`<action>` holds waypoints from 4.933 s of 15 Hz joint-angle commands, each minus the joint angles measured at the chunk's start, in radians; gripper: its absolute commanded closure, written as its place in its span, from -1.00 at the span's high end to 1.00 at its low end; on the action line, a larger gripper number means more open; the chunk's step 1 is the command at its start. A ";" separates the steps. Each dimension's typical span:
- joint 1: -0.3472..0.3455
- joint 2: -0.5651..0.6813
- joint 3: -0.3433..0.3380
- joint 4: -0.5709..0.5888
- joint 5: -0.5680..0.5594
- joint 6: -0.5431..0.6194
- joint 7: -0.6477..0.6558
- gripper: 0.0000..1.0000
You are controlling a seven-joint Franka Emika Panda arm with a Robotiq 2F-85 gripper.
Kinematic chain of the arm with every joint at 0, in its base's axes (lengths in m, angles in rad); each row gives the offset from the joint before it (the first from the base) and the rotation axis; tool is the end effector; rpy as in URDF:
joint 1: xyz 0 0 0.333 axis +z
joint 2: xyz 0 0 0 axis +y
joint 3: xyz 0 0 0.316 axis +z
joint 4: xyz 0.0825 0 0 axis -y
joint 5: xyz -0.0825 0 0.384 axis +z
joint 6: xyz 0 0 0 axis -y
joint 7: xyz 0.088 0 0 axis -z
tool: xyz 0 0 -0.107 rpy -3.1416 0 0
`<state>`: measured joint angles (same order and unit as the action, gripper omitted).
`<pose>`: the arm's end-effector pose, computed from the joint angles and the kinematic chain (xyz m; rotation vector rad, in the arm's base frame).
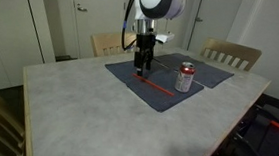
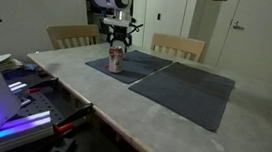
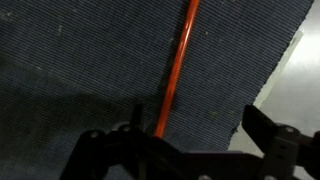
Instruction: Put the straw in the soda can
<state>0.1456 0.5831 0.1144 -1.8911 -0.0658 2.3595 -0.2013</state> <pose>0.6010 0.1565 0.1866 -3.0248 -0.7648 0.1724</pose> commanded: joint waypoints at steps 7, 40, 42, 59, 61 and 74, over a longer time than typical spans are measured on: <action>0.012 0.046 -0.015 0.017 0.009 0.067 0.203 1.00; 0.006 0.078 -0.010 0.001 0.013 0.173 0.216 1.00; 0.003 0.076 -0.021 -0.002 0.010 0.205 0.220 1.00; -0.046 0.134 0.014 0.002 0.041 0.319 0.137 0.50; -0.051 0.132 0.016 0.006 0.042 0.319 0.134 0.14; -0.063 0.119 0.011 0.007 0.042 0.296 0.141 -1.00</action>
<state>0.0969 0.6924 0.1107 -1.8792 -0.0470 2.6557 -0.0345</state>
